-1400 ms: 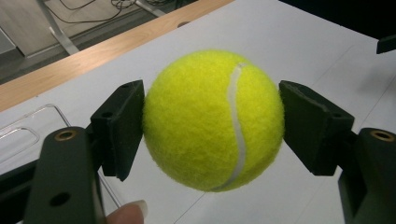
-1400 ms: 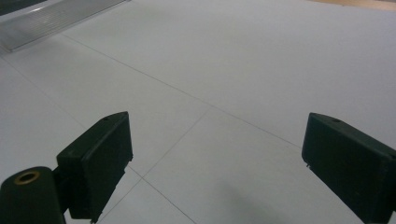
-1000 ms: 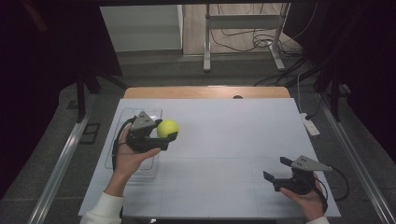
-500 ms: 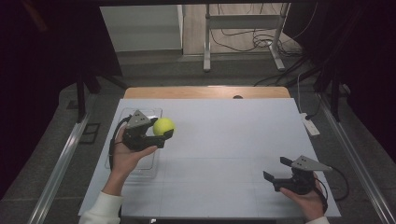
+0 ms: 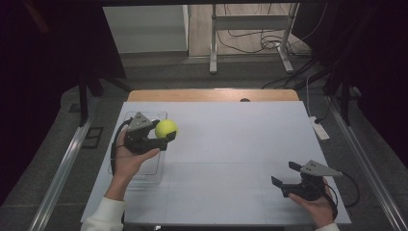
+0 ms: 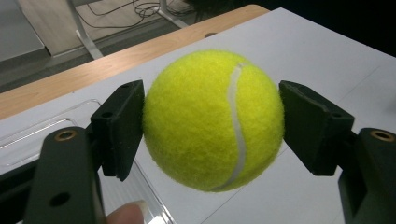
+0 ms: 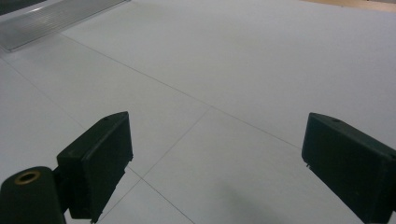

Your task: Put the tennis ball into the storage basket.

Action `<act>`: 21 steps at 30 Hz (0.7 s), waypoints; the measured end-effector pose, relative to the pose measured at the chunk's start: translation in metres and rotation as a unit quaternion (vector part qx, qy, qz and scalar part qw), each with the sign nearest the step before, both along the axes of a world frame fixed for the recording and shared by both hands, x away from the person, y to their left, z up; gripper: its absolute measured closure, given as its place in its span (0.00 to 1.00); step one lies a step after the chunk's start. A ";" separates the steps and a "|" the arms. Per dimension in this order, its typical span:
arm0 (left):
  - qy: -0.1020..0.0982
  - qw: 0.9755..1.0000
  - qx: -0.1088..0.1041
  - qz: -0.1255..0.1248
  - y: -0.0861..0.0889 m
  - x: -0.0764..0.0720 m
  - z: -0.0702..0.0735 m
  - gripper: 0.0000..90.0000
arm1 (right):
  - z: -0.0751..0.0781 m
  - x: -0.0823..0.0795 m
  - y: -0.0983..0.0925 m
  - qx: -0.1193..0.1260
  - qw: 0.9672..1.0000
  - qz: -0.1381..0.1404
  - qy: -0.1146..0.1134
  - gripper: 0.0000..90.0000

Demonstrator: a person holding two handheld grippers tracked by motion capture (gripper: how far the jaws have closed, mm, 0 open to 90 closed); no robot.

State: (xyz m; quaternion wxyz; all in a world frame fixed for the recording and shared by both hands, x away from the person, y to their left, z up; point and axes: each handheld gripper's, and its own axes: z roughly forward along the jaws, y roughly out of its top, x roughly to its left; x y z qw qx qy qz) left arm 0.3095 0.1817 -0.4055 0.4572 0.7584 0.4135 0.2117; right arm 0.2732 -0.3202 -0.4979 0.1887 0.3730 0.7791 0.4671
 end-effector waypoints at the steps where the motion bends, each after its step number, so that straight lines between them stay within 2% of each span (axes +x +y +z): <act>1: -0.001 1.000 0.000 0.002 0.001 0.000 0.000 0.30 | 0.000 0.000 0.000 -0.001 1.000 0.001 0.000 0.10; 13: 0.006 1.000 -0.001 0.028 0.013 0.008 -0.007 0.30 | 0.000 0.000 0.000 -0.003 1.000 0.000 0.000 0.10; 21: 0.011 0.999 -0.003 0.037 0.019 0.012 -0.010 0.30 | 0.000 0.000 0.001 -0.002 1.000 0.000 0.002 0.10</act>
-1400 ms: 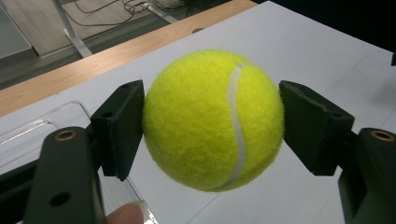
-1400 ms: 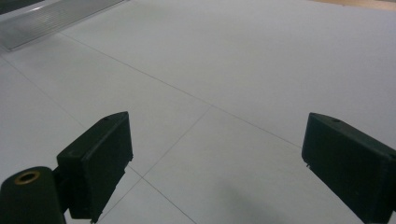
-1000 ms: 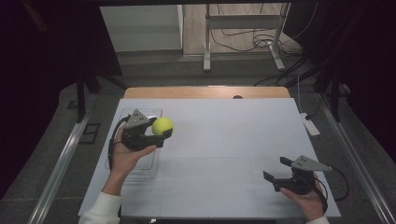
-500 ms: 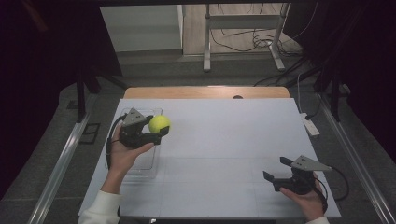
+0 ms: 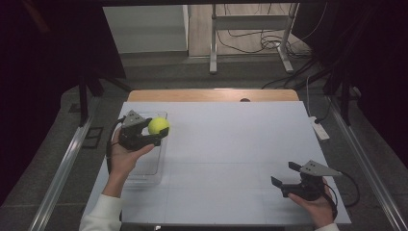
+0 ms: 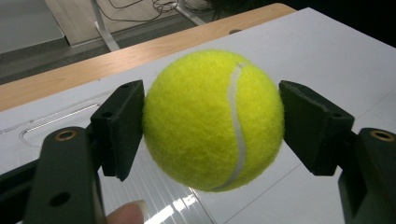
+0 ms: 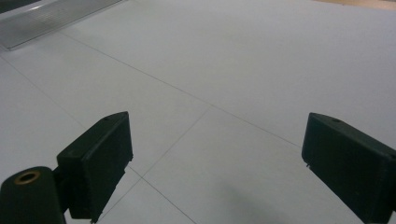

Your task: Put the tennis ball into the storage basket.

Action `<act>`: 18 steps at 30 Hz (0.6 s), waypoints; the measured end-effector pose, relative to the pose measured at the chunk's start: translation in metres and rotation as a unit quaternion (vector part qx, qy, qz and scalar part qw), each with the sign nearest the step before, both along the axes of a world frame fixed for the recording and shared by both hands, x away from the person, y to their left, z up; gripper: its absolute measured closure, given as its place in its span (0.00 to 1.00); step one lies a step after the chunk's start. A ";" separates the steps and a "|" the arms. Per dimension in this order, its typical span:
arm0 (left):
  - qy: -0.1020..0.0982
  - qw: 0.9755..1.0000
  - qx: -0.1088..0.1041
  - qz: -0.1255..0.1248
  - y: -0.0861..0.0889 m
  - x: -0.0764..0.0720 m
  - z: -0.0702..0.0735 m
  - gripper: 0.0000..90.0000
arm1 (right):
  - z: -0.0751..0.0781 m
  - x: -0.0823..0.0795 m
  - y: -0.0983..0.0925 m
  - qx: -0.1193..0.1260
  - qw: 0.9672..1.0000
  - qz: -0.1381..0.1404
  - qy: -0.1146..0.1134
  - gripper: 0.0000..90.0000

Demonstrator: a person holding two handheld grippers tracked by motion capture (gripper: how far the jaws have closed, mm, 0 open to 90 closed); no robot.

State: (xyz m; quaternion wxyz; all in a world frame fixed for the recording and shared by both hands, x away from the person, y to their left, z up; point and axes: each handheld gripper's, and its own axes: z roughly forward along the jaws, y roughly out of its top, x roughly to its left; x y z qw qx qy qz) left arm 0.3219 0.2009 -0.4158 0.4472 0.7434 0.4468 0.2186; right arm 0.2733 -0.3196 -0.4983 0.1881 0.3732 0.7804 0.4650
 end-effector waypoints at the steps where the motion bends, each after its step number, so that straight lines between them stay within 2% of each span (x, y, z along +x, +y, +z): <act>1: 0.000 1.000 0.000 0.001 0.000 0.000 0.000 0.30 | 0.000 0.000 0.000 0.000 1.000 0.000 0.000 0.10; 18: 0.000 1.000 -0.002 0.014 0.009 0.004 -0.002 0.30 | 0.000 -0.001 -0.001 0.001 1.000 0.000 -0.002 0.10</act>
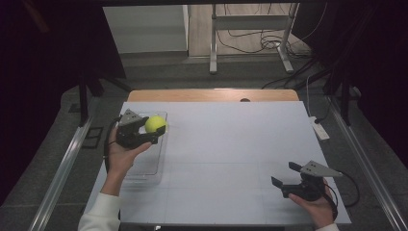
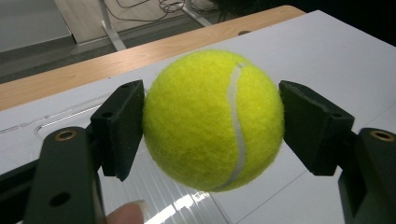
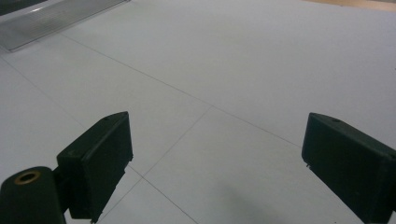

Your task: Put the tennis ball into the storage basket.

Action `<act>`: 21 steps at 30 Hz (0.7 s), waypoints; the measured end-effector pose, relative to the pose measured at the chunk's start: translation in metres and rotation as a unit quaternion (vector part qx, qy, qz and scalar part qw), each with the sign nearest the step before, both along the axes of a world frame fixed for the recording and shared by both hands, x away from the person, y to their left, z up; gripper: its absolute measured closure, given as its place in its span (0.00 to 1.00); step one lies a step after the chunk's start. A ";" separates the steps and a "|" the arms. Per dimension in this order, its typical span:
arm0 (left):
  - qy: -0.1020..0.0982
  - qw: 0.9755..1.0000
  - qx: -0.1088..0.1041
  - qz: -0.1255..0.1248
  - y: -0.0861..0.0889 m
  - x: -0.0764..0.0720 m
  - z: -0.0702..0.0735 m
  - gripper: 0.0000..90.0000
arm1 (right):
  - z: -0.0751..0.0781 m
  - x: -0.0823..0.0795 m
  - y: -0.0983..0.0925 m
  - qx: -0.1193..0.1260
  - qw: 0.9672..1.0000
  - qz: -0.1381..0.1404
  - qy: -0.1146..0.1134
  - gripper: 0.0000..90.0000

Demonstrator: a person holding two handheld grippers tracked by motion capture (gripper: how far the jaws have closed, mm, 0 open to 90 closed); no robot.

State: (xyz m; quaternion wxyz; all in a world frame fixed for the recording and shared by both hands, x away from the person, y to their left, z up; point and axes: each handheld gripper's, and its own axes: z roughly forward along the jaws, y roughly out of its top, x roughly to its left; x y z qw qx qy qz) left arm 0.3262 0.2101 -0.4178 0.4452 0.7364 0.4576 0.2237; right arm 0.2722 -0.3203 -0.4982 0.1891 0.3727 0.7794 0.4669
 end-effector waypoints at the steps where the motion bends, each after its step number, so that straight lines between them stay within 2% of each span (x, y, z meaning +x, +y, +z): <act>1: 0.001 1.000 0.000 0.001 0.001 0.001 0.000 0.30 | 0.000 0.000 0.000 0.000 1.000 0.000 0.000 0.10; 12: 0.007 1.000 0.000 0.012 0.008 0.007 -0.006 0.30 | -0.001 0.001 0.000 0.000 1.000 0.002 0.001 0.10; 21: 0.006 1.000 -0.004 0.020 0.015 0.008 -0.005 0.30 | -0.001 0.001 0.000 -0.001 1.000 0.001 0.001 0.10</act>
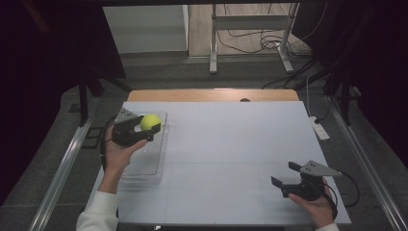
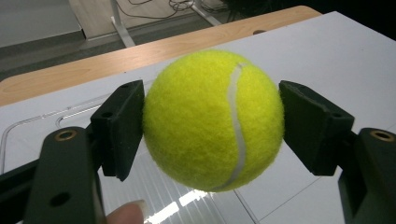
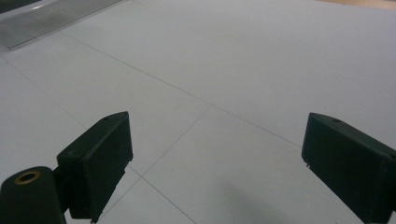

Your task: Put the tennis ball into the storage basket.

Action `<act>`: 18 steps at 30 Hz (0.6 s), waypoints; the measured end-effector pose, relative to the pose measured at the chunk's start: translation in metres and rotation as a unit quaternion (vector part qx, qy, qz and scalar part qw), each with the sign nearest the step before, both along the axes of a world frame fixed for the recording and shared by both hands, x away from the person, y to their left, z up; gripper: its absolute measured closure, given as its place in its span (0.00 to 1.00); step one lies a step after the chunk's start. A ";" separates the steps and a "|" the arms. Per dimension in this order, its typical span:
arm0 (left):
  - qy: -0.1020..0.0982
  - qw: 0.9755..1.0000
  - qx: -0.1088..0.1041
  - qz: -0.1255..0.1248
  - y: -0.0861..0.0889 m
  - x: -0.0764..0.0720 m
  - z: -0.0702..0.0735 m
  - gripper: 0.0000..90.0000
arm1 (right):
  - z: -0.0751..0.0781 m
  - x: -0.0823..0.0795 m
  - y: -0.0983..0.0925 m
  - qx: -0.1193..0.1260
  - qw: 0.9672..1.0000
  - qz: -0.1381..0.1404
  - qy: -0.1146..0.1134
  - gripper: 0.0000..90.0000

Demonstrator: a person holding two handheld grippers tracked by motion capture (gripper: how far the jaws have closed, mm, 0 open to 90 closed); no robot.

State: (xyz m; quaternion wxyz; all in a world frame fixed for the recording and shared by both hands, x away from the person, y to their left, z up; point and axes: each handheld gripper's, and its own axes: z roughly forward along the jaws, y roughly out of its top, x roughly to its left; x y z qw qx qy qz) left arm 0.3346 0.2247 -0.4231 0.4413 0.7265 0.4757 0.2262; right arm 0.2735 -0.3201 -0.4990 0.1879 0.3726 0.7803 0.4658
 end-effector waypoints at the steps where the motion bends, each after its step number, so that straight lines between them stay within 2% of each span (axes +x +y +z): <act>1: 0.000 1.000 -0.001 0.001 0.001 0.001 0.000 0.30 | 0.000 0.000 0.000 0.000 1.000 0.000 0.000 0.10; 18: 0.010 1.000 0.015 0.016 0.008 0.008 0.000 0.30 | 0.001 -0.001 0.000 0.003 1.000 0.003 -0.001 0.10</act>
